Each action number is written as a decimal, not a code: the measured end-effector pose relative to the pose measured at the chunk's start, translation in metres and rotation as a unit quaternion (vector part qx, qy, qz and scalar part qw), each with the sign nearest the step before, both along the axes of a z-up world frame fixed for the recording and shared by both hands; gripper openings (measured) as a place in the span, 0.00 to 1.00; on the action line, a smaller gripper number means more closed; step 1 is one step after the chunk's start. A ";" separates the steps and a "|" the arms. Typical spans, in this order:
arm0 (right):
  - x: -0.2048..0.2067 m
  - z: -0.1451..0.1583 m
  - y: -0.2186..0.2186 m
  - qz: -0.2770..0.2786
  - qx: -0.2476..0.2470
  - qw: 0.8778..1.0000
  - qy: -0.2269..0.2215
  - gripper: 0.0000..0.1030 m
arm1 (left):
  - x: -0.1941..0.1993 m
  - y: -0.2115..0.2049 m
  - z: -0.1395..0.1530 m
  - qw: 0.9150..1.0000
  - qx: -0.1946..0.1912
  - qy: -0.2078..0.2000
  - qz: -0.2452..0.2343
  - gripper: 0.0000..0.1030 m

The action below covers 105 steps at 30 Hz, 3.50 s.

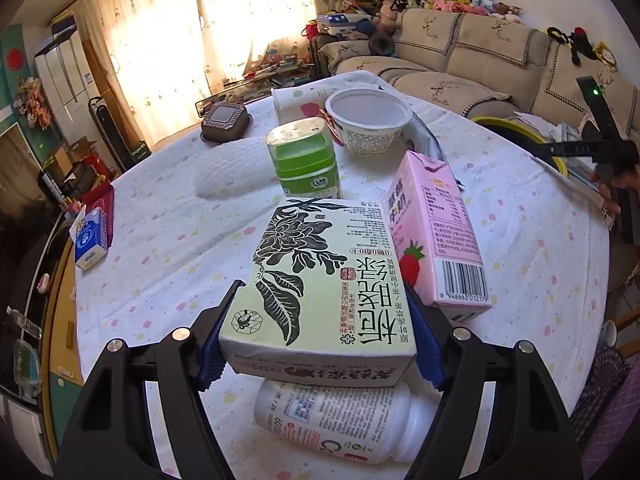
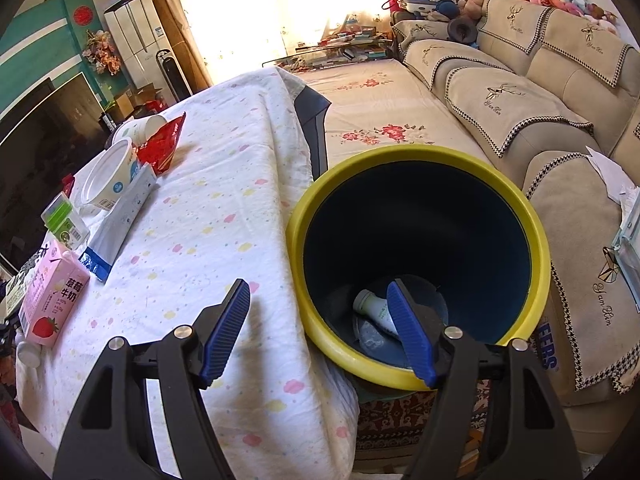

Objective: Collect trash
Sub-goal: 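Grasp the green-patterned box with the left gripper, then carry the box over the bin and open the left gripper, then grasp the white paper bowl rim with the right gripper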

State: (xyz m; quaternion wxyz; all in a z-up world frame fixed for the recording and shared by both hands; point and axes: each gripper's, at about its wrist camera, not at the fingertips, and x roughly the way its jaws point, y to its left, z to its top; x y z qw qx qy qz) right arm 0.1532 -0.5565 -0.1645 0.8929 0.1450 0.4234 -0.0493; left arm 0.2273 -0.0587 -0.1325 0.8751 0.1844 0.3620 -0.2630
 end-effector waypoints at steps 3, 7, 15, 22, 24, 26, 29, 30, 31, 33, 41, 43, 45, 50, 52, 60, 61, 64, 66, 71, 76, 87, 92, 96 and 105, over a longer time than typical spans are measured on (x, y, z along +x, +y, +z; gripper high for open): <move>-0.003 0.003 0.001 0.003 0.002 1.000 -0.003 0.66 | 0.001 0.003 0.007 1.000 -0.001 -0.015 0.023 0.70; -0.009 0.007 0.000 0.003 0.006 1.000 -0.010 0.65 | -0.007 0.009 0.030 0.997 -0.009 -0.049 0.058 0.69; -0.032 0.022 -0.004 -0.002 0.010 0.999 -0.033 0.65 | -0.042 -0.004 0.091 0.990 -0.031 -0.111 0.083 0.69; -0.072 0.046 -0.022 -0.031 -0.019 0.997 -0.064 0.65 | -0.078 -0.072 0.128 0.991 -0.081 -0.102 0.013 0.69; -0.084 0.050 -0.032 -0.045 -0.026 0.996 -0.071 0.65 | -0.082 -0.103 0.127 0.992 -0.093 -0.089 -0.020 0.69; -0.097 0.052 -0.041 -0.060 -0.032 0.995 -0.077 0.65 | -0.084 -0.138 0.124 0.991 -0.100 -0.075 -0.056 0.69; -0.118 0.053 -0.062 -0.091 -0.034 0.992 -0.083 0.65 | -0.082 -0.193 0.116 0.988 -0.108 -0.054 -0.101 0.69; -0.124 0.053 -0.068 -0.099 -0.033 0.991 -0.084 0.65 | -0.080 -0.210 0.112 0.986 -0.110 -0.046 -0.113 0.69; -0.128 0.052 -0.074 -0.107 -0.030 0.990 -0.085 0.65 | -0.077 -0.230 0.108 0.986 -0.109 -0.037 -0.123 0.69; -0.138 0.049 -0.086 -0.121 -0.023 0.989 -0.084 0.65 | -0.072 -0.262 0.099 0.985 -0.103 -0.026 -0.138 0.69; -0.157 0.042 -0.110 -0.148 -0.015 0.986 -0.081 0.66 | -0.034 -0.365 0.048 0.985 -0.075 0.012 -0.157 0.69; -0.157 0.040 -0.113 -0.151 -0.013 0.985 -0.078 0.66 | -0.025 -0.378 0.036 0.986 -0.069 0.018 -0.152 0.69; -0.155 0.038 -0.114 -0.150 -0.010 0.986 -0.075 0.66 | -0.013 -0.393 0.025 0.987 -0.063 0.028 -0.144 0.69; -0.150 0.035 -0.110 -0.143 -0.008 0.987 -0.070 0.67 | 0.003 -0.398 0.016 0.993 -0.050 0.007 -0.110 0.87; -0.149 0.034 -0.106 -0.138 -0.007 0.988 -0.069 0.68 | -0.001 -0.388 0.025 0.993 -0.059 -0.006 -0.104 0.87; -0.130 0.030 -0.080 -0.099 -0.004 0.993 -0.064 0.68 | -0.060 -0.279 0.084 0.990 -0.115 -0.071 -0.043 0.94; -0.127 0.030 -0.074 -0.092 -0.004 0.994 -0.063 0.68 | -0.067 -0.258 0.089 0.989 -0.126 -0.073 -0.027 0.95; -0.113 0.030 -0.052 -0.062 -0.003 0.996 -0.061 0.68 | -0.083 -0.198 0.101 0.985 -0.152 -0.079 0.022 0.95; -0.100 0.031 -0.032 -0.033 -0.003 0.998 -0.061 0.68 | -0.092 -0.163 0.105 0.983 -0.153 -0.088 0.055 0.95; -0.063 0.041 0.018 0.037 -0.004 0.997 -0.066 0.68 | -0.108 -0.082 0.109 0.973 -0.125 -0.124 0.151 0.95; -0.017 0.062 0.065 0.086 -0.015 0.993 -0.080 0.68 | -0.109 -0.021 0.101 0.962 -0.136 -0.114 0.210 0.95; 0.112 0.085 0.161 0.156 -0.058 0.983 -0.076 0.70 | -0.112 0.032 0.086 0.951 -0.151 -0.107 0.247 0.95; 0.160 0.071 0.167 0.134 -0.076 0.987 -0.037 0.65 | -0.108 0.047 0.081 0.947 -0.159 -0.099 0.263 0.95; 0.180 0.054 0.166 0.131 -0.066 0.989 -0.008 0.51 | -0.100 0.058 0.073 0.944 -0.163 -0.088 0.272 0.95; 0.196 0.044 0.173 0.130 -0.063 0.990 0.007 0.22 | -0.087 0.060 0.062 0.945 -0.163 -0.071 0.276 0.95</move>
